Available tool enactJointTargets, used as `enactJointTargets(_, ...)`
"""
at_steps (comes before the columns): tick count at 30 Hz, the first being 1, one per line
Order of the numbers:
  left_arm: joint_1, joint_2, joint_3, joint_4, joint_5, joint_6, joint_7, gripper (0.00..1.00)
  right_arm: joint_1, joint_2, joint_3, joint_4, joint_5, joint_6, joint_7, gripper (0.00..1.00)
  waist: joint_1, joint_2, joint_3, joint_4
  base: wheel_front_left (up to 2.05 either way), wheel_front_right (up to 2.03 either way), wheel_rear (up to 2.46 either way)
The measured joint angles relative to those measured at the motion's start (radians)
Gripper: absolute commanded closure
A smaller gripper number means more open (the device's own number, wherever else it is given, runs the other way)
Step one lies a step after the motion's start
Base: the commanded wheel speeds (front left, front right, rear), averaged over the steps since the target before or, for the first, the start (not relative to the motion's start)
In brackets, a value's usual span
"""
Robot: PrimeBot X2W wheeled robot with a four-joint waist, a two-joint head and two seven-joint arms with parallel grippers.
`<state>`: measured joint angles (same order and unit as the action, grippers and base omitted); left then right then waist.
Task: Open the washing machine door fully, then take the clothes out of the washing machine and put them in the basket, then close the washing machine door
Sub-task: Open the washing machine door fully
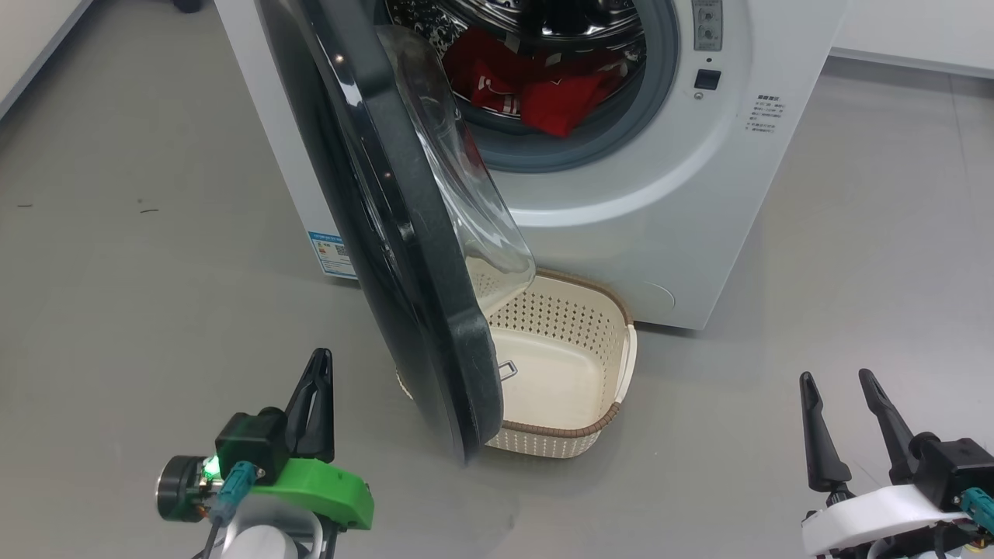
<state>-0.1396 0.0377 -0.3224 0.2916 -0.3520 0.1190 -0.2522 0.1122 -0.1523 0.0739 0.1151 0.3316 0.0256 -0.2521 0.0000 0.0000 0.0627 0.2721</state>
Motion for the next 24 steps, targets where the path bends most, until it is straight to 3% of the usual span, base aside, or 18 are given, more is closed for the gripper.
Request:
enactJointTargets(10, -0.007, 0.0, 0.055, -0.117, 0.0, 0.0, 0.0, 1.0, 0.0, 0.008, -0.01, 0.005, -0.01, 0.004, 0.0, 0.0, 0.0, 0.0, -0.001, 0.0, 0.0, 0.0, 0.0)
enactJointTargets(24, -0.138, 0.0, 0.024, -0.485, 0.038, 0.0, -0.006, 1.0, 0.0, 0.021, -0.02, 0.009, -0.025, 0.016, 0.0, 0.0, 0.0, 0.0, -0.004, 0.003, 0.0, 0.0, 0.0)
